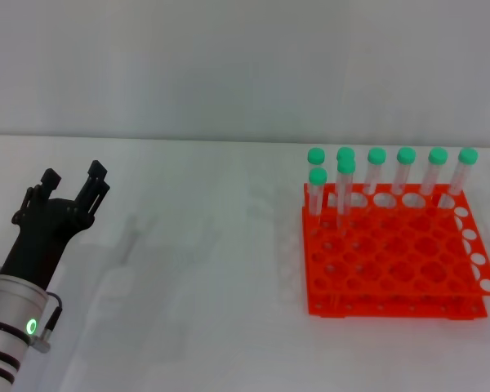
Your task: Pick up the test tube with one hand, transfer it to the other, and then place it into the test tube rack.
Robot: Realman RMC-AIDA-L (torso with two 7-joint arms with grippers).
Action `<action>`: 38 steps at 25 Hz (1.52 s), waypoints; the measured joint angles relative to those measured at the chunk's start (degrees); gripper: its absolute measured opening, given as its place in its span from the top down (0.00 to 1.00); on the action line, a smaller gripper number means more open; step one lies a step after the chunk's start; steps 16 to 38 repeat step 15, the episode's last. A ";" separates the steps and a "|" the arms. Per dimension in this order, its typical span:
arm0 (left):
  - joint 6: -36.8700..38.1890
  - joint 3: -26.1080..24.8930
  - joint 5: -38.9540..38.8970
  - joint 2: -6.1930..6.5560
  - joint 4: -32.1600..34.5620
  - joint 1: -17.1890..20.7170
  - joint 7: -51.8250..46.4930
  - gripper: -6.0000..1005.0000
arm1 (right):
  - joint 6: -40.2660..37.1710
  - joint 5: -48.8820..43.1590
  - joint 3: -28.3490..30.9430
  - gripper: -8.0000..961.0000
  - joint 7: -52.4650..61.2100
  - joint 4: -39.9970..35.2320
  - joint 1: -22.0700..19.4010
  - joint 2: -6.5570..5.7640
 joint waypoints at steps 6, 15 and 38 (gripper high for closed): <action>0.04 -0.17 -0.06 0.01 0.11 -0.02 0.00 0.17 | -0.25 0.00 -0.12 0.09 -0.32 0.25 0.11 0.14; 0.04 -0.35 -0.25 0.09 -0.22 -0.79 0.00 0.17 | -0.28 0.00 0.02 0.09 -0.36 0.29 0.03 0.07; 0.04 -0.35 -0.25 0.09 -0.22 -0.79 0.00 0.17 | -0.28 0.00 0.02 0.09 -0.36 0.29 0.03 0.07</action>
